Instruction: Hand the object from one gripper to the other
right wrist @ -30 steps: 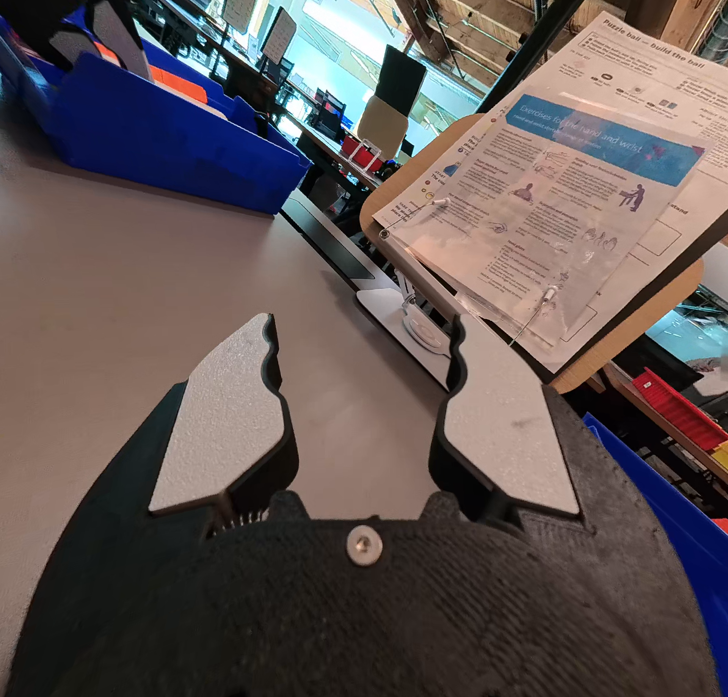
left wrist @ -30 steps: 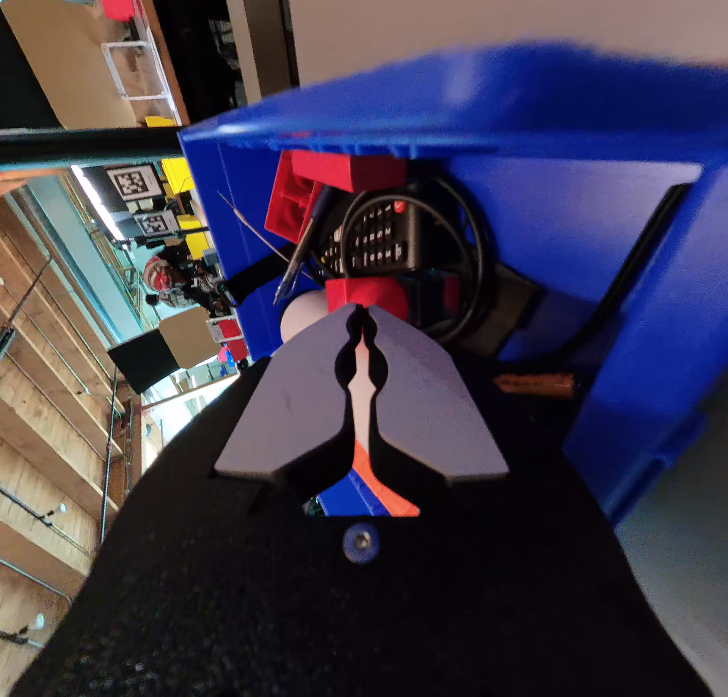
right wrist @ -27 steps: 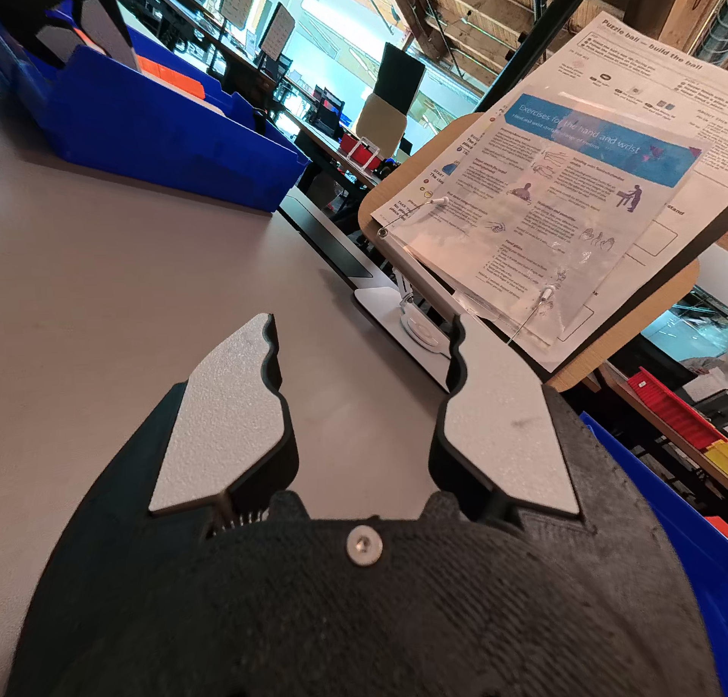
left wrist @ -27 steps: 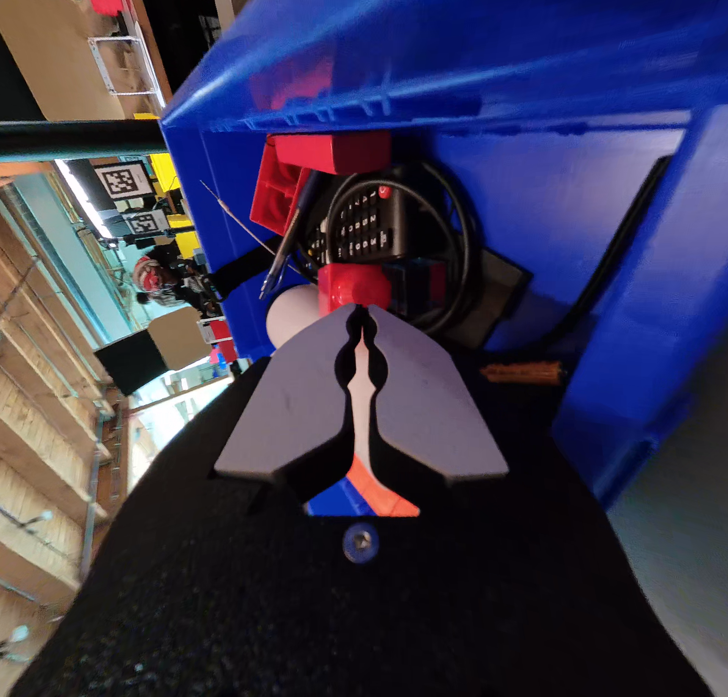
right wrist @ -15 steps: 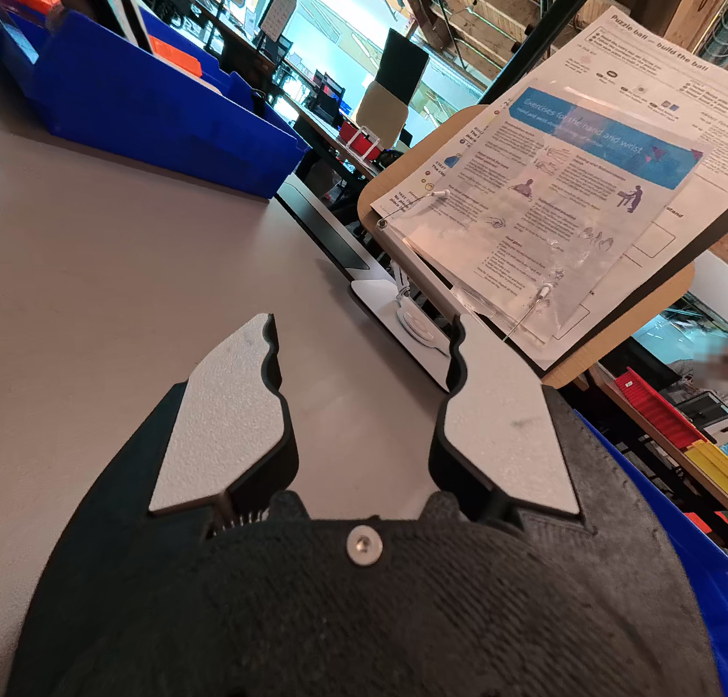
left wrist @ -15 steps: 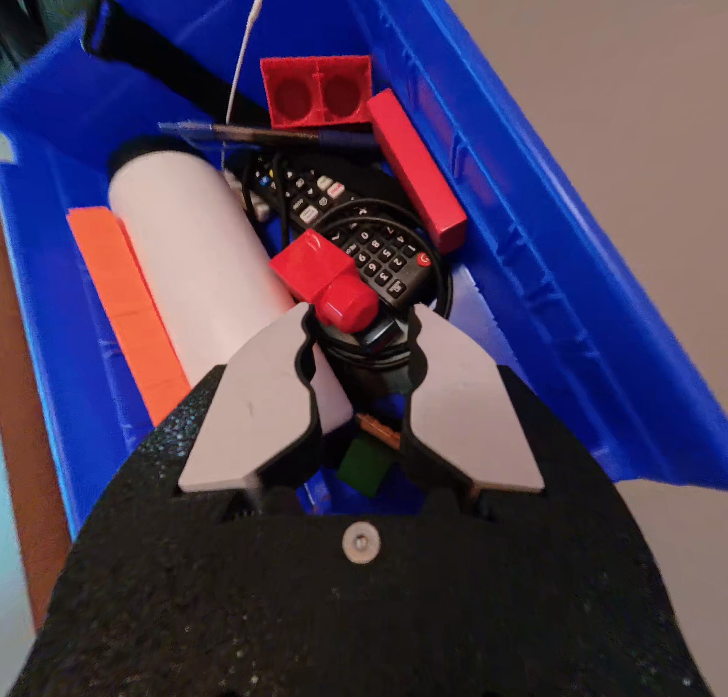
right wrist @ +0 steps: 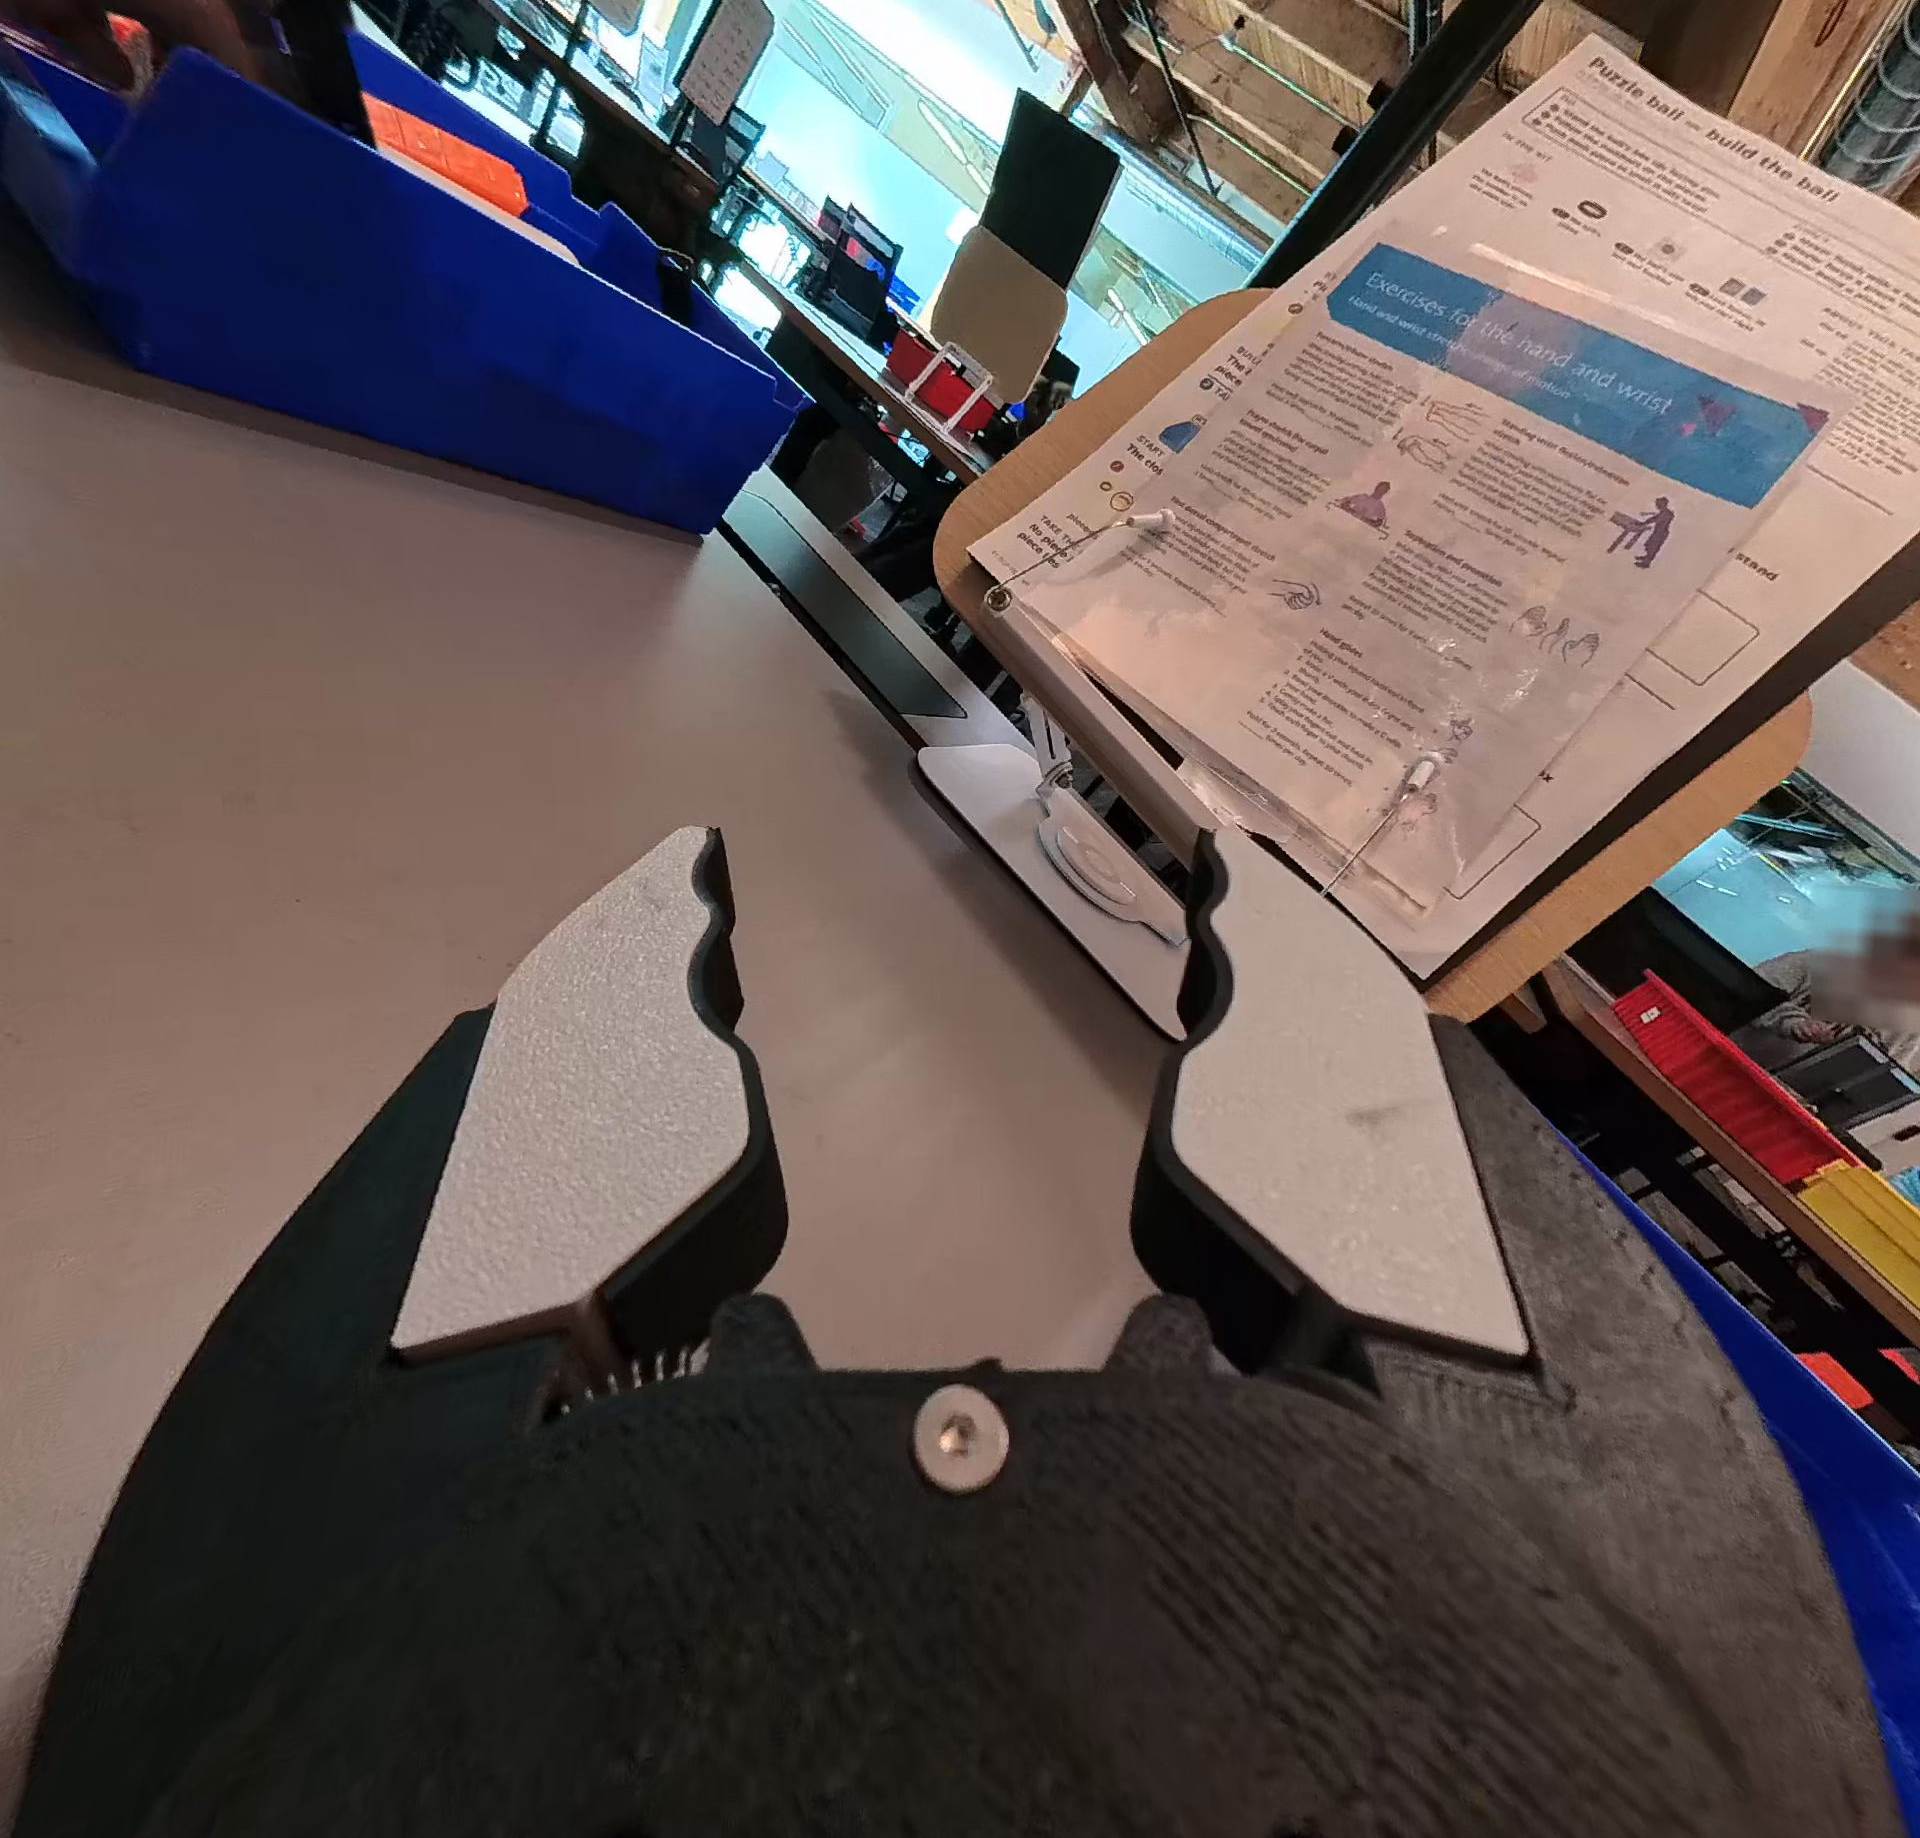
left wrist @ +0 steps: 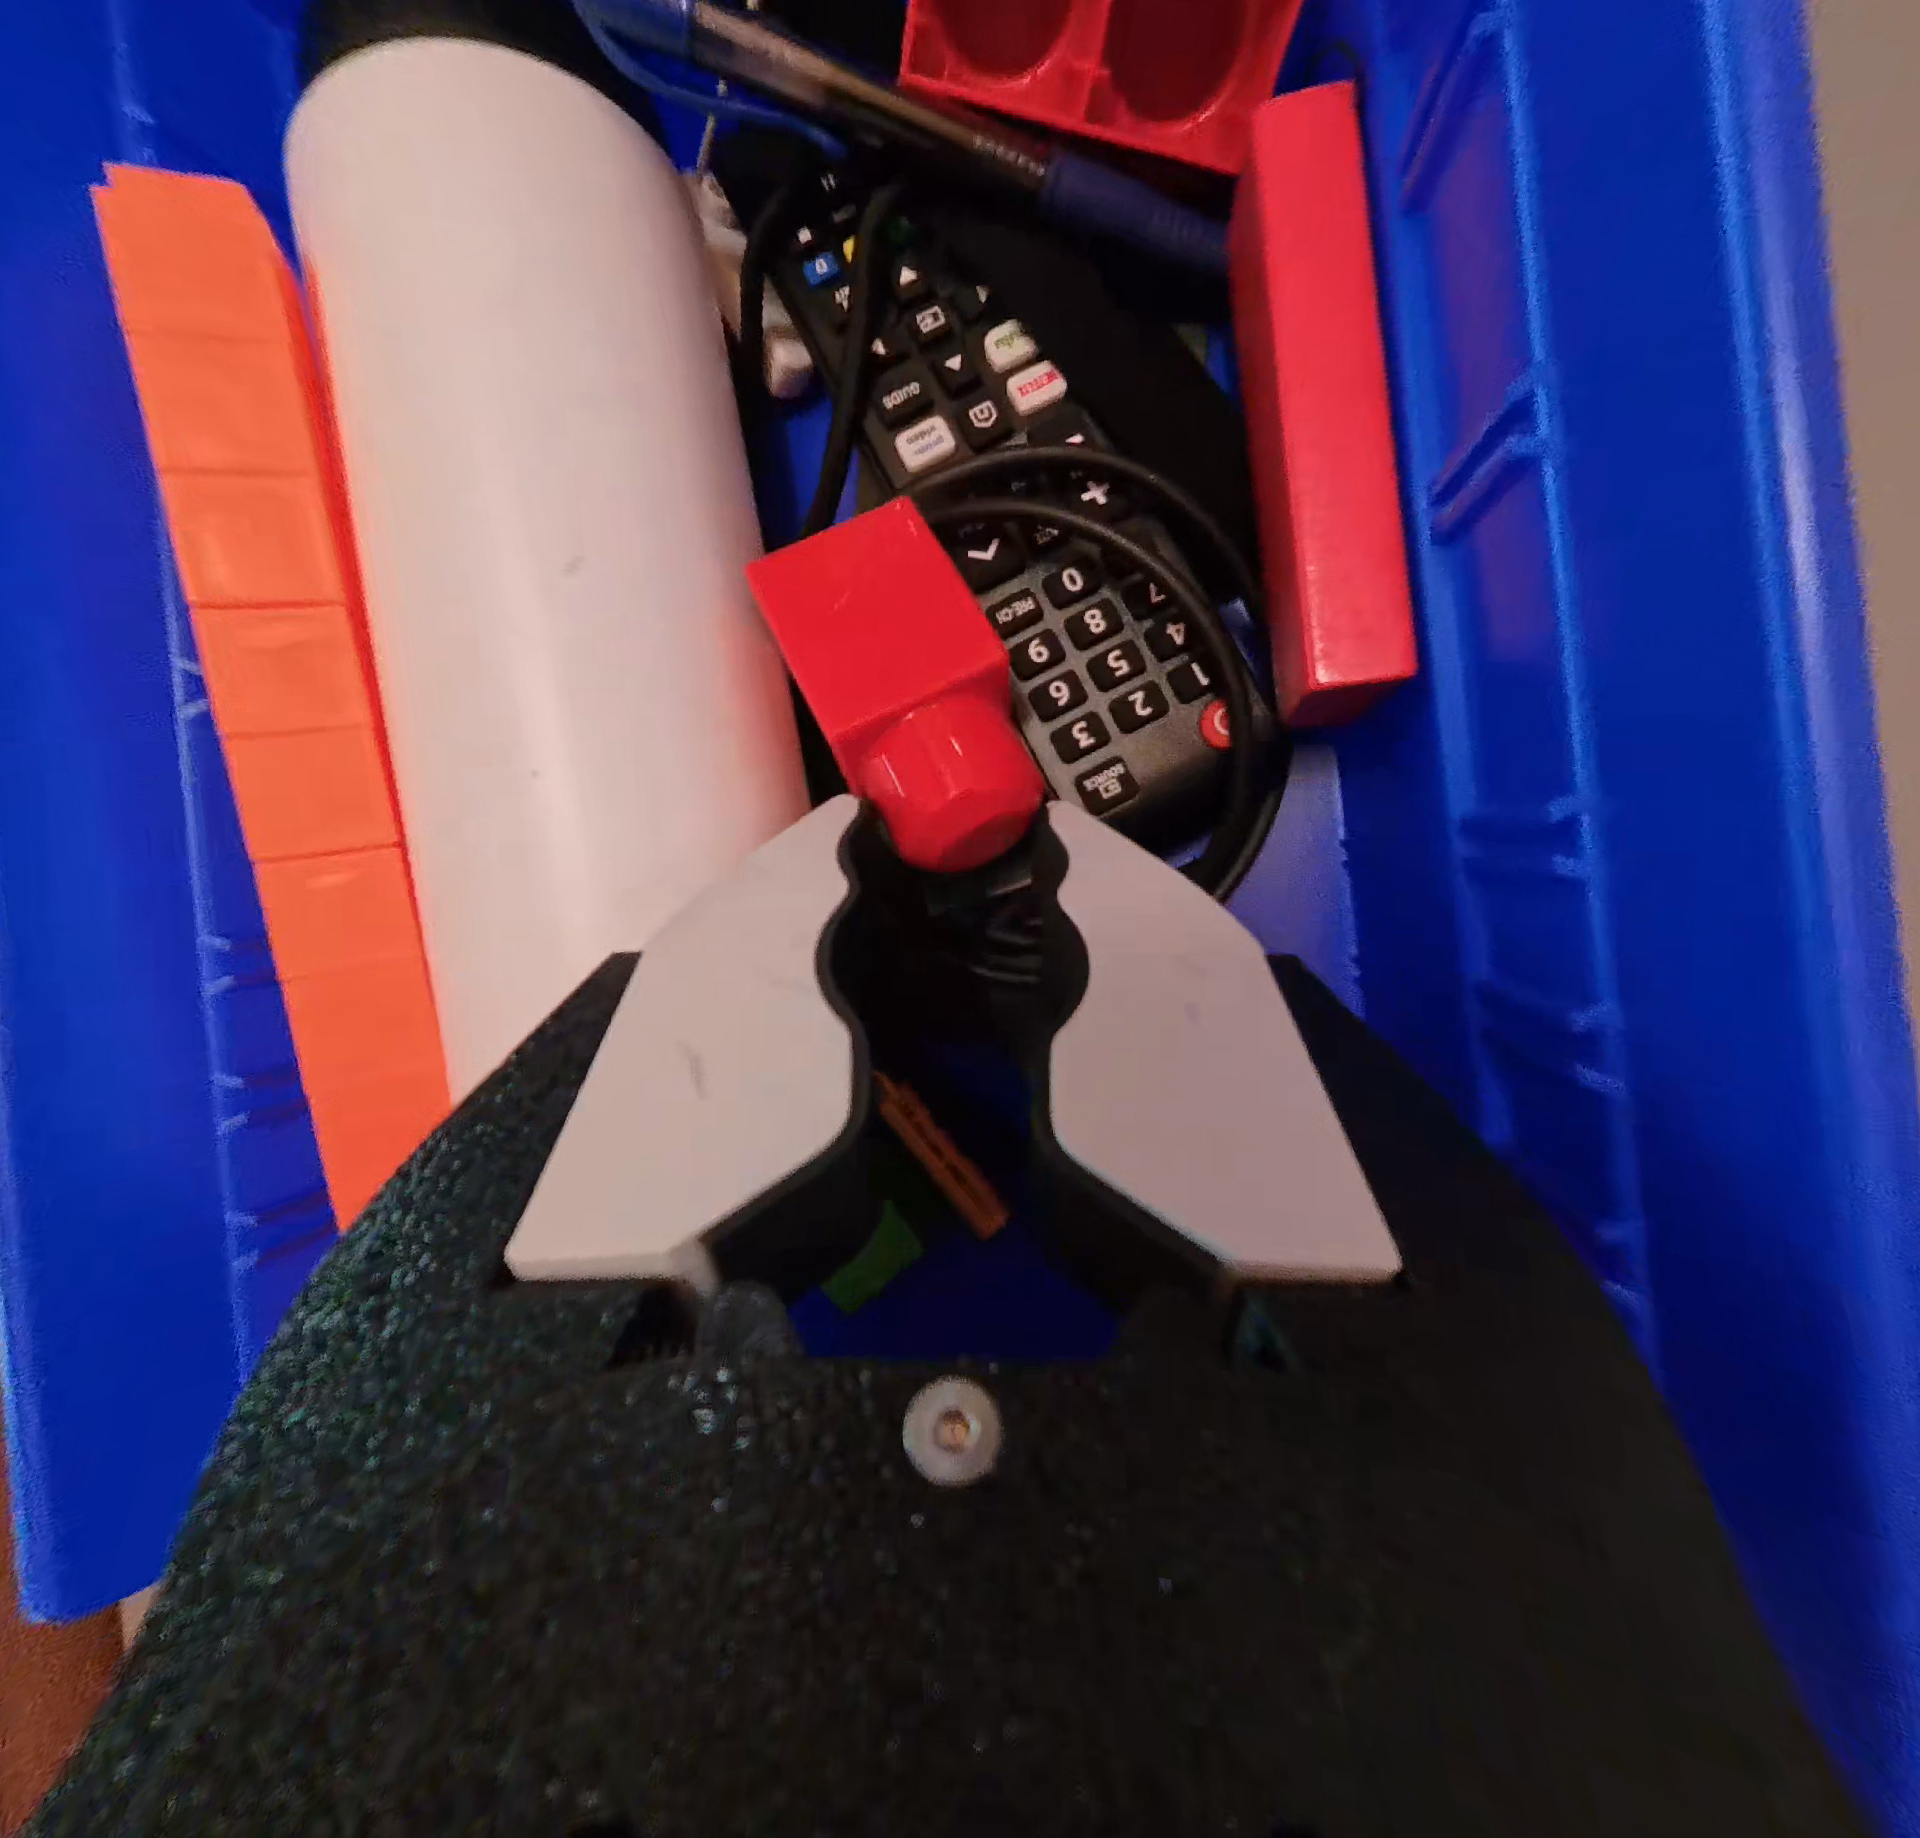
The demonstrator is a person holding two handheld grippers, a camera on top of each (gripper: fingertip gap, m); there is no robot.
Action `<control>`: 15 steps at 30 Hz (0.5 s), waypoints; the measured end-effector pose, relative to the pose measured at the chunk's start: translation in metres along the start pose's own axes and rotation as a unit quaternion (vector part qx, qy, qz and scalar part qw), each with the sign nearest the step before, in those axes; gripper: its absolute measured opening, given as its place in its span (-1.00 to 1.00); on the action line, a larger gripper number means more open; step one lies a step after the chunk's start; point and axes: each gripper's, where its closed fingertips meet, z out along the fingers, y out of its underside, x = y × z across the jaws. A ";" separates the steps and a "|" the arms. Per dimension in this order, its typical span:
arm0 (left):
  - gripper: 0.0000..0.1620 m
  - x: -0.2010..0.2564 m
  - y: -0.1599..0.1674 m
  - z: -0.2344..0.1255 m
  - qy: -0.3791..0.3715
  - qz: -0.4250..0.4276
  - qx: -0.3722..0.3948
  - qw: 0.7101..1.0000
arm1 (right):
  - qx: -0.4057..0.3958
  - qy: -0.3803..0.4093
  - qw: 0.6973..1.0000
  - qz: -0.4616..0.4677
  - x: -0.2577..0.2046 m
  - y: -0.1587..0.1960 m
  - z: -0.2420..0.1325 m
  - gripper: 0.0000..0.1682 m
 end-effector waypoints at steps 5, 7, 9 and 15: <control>-0.67 -0.006 -0.003 -0.023 -0.014 0.069 0.064 0.995 | 0.007 0.005 1.000 0.008 0.004 -0.002 -0.002 0.00; -0.67 -0.013 -0.009 -0.044 -0.020 0.084 0.100 0.991 | 0.015 0.008 1.000 0.007 0.005 -0.007 -0.003 0.00; -0.67 -0.016 -0.020 -0.073 -0.008 0.087 0.147 0.985 | 0.032 0.012 0.999 0.002 0.004 -0.015 -0.004 0.01; -0.67 0.101 -0.033 -0.195 0.364 0.123 0.322 0.865 | 0.131 -0.086 0.976 0.151 -0.029 -0.053 -0.005 0.03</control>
